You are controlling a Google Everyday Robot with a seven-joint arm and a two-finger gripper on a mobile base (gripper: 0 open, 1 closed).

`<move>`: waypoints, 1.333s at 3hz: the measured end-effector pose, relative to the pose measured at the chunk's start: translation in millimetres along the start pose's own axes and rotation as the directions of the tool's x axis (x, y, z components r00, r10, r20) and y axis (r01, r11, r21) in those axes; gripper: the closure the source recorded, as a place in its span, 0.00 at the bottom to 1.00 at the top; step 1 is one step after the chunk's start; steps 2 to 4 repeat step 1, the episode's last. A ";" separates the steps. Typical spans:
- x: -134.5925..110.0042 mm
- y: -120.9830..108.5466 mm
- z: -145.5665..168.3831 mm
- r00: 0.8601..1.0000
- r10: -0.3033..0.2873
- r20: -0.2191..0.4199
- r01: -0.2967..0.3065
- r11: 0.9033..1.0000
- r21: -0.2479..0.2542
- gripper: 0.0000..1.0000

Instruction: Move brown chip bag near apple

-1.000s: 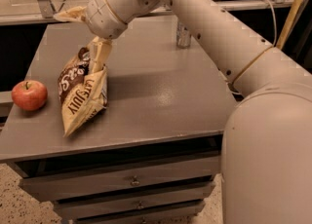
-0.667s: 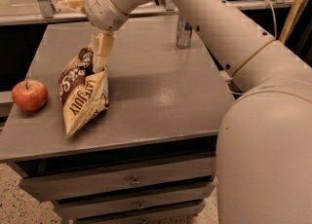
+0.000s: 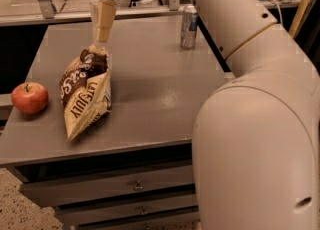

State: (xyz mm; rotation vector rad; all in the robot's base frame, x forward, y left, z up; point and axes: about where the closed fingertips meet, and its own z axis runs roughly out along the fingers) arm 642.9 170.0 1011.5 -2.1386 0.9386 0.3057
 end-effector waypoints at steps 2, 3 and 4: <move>0.0 0.0 0.1 1.000 0.000 0.000 0.000 1.000 0.000 0.00; 0.0 0.0 0.1 1.000 0.000 0.000 0.000 1.000 0.000 0.00; 0.0 0.0 0.1 1.000 0.000 0.000 0.000 1.000 0.000 0.00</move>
Offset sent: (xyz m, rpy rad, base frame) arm 0.0000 0.0000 0.0000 0.0000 0.0000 0.0000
